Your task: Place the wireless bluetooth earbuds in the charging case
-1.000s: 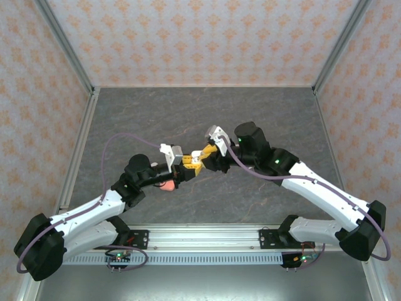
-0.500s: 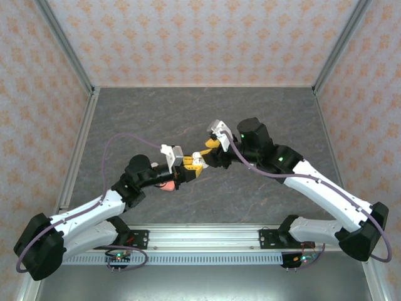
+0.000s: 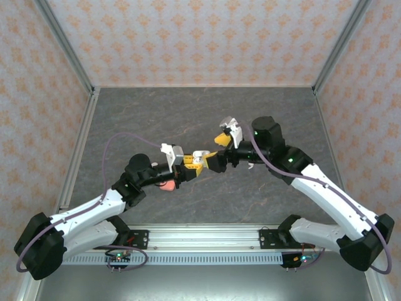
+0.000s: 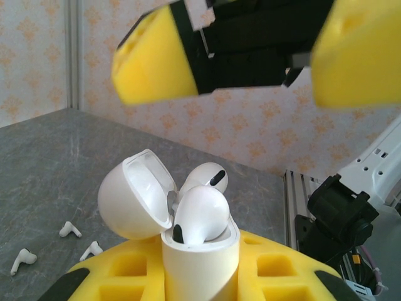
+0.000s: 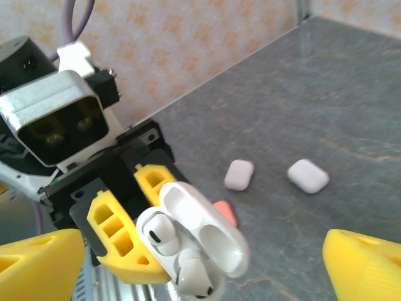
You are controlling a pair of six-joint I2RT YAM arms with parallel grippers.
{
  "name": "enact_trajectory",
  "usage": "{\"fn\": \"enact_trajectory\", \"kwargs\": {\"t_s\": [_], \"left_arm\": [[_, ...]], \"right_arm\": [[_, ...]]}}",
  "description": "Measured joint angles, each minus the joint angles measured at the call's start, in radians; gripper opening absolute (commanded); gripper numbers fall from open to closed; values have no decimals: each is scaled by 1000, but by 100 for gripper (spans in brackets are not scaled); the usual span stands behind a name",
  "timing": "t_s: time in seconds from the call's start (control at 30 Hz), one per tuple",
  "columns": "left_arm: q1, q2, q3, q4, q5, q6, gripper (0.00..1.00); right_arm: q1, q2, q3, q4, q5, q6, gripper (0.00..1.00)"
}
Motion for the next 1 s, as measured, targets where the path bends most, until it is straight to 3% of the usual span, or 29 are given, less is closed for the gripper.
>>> {"fn": "enact_trajectory", "kwargs": {"t_s": [0.23,0.3,0.4,0.57,1.0], "left_arm": [[0,6,0,1,0,0,0],[0,6,0,1,0,0,0],[0,6,0,0,0,0,0],[-2,5,1,0,7,8,0],[-4,0,2,-10,-2,24,0]], "right_arm": [[0,101,-3,36,-121,60,99],[0,103,-3,47,-151,68,96],[0,103,-3,57,-196,74,83],[-8,98,-3,45,-212,56,75],[-6,3,-11,17,-202,31,76]]}}
